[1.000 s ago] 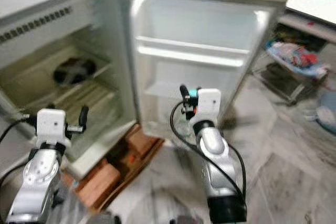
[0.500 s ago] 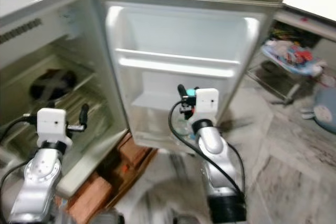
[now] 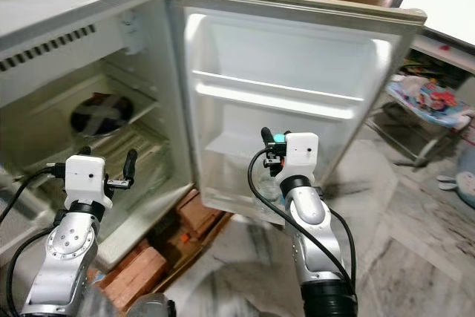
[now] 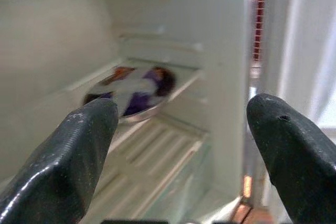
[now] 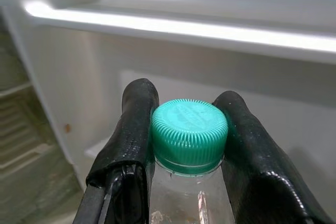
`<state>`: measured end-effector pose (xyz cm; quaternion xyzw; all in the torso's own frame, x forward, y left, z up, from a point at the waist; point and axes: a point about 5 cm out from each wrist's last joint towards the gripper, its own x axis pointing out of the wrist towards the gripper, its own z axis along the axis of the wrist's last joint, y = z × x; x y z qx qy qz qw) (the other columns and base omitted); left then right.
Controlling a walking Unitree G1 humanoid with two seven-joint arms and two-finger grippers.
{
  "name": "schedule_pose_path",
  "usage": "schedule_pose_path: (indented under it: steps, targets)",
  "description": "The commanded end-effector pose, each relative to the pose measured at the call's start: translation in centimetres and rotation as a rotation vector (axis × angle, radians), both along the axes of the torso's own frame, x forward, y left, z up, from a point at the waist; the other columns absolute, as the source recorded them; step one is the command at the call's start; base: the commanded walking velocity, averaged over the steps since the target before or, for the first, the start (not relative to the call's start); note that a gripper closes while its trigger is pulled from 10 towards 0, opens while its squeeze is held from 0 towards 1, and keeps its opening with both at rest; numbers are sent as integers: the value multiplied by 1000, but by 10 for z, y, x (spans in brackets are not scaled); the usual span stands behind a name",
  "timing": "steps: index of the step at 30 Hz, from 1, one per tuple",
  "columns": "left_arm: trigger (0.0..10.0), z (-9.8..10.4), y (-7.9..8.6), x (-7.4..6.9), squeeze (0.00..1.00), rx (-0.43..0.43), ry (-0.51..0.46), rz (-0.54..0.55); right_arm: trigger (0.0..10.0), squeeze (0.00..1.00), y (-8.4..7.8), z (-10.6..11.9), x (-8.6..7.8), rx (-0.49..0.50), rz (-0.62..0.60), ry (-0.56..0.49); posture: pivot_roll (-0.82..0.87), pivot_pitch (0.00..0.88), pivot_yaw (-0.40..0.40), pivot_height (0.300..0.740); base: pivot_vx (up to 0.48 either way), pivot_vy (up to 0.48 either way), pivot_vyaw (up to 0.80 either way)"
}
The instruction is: Restocking fridge
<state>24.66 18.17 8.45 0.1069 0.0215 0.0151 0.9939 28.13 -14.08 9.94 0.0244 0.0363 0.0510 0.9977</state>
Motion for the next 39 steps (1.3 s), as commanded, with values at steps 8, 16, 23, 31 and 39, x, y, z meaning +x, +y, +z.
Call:
schedule_pose_path:
  steps: [8, 16, 23, 31, 39]
  targets:
    - [10000, 0, 0, -1, 0, 4, 2, 2, 10000, 0, 0, 9, 3, 4, 6, -35, 88, 23, -64, 740, 0, 0, 0]
    - [10000, 1, -2, -1, 0, 3, -8, 0, 10000, 0, 0, 10, 4, 24, 10, -41, 90, 24, -68, 740, 0, 0, 0]
    - [10000, 2, -3, -1, 0, 7, -14, -4, 10000, 0, 2, 11, 3, 31, 21, -45, 89, 27, -67, 740, 0, 0, 0]
    - [10000, 1, -4, -1, 0, 3, -8, -7, 10000, 0, 4, 10, 1, 36, 35, -41, 86, 32, -67, 740, 0, 0, 0]
    - [10000, 1, -3, -2, 0, 4, -6, -2, 10000, 0, 7, 9, 1, 50, 51, -38, 88, 34, -68, 697, 0, 0, 0]
